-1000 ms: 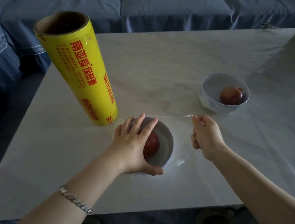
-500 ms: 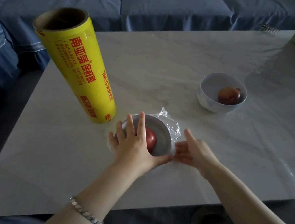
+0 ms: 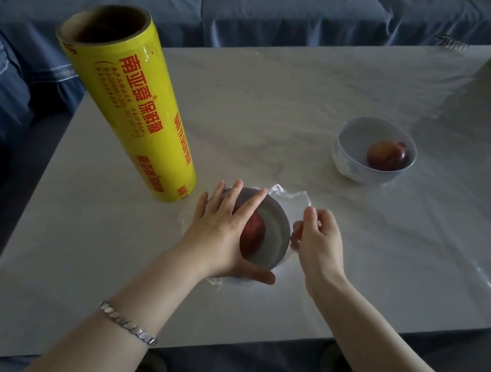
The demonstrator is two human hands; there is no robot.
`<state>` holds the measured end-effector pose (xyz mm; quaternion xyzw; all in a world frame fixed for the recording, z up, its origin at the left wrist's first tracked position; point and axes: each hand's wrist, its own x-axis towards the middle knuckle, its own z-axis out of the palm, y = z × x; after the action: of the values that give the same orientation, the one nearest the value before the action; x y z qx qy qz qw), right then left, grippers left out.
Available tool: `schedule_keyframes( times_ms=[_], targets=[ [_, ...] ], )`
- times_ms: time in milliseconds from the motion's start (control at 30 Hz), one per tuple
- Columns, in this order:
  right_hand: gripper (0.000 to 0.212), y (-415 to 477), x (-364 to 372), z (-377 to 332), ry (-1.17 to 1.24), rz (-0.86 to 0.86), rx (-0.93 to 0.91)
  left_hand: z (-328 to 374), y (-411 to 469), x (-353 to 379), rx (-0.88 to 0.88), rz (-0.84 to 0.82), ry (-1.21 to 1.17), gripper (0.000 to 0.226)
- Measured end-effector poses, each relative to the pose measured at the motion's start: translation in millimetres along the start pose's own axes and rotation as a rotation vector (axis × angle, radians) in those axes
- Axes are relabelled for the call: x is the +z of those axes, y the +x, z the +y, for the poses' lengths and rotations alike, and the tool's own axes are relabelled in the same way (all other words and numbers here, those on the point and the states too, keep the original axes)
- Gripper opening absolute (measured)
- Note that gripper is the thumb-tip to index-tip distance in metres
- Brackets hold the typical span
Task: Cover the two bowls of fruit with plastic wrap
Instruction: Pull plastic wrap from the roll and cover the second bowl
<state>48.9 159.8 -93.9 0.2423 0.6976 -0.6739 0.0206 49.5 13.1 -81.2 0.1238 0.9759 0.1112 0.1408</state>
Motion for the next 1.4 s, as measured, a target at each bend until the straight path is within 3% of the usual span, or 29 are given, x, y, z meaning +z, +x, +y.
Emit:
schedule_keyframes(
  times_ms=[167,400,567,633,700,800,867,900,1033,1167,1300,1400],
  targets=[
    [0.025,-6,6,-2,-0.021,0.057,-0.1,-1,-1,1,-0.009,0.01,0.026,0.13],
    [0.022,0,-15,8,0.08,0.095,0.011,-2,1,1,-0.011,0.007,0.035,0.128],
    [0.018,23,-7,29,-0.172,0.043,0.096,-1,1,1,-0.01,0.016,-0.002,0.129],
    [0.02,28,-11,25,-0.182,-0.038,0.171,-3,0,2,0.012,0.087,-0.135,0.125],
    [0.024,25,-23,20,-0.105,-0.054,0.217,-10,-2,7,-0.01,0.274,-0.387,0.109],
    [0.032,4,-38,23,0.01,-0.032,0.255,-17,-5,15,-0.263,0.389,-0.716,0.064],
    [0.034,-13,-36,28,0.089,-0.134,0.321,-20,-4,22,-0.436,0.368,-0.825,0.033],
    [0.035,-20,-32,29,0.114,-0.209,0.344,-21,-4,23,-0.469,0.39,-0.852,0.028],
    [0.03,-31,-15,21,0.094,-0.367,0.261,-24,-2,22,-0.511,0.469,-0.867,0.033],
    [0.027,-32,-15,20,0.069,-0.366,0.245,-21,-18,34,-0.517,0.58,-0.931,0.026],
    [0.019,-39,-22,27,0.003,-0.337,0.089,-12,-40,48,-0.526,0.711,-1.071,0.025],
    [0.018,-45,-30,30,-0.074,-0.33,-0.041,-2,-55,42,-0.58,0.643,-1.204,0.032]
  ],
)
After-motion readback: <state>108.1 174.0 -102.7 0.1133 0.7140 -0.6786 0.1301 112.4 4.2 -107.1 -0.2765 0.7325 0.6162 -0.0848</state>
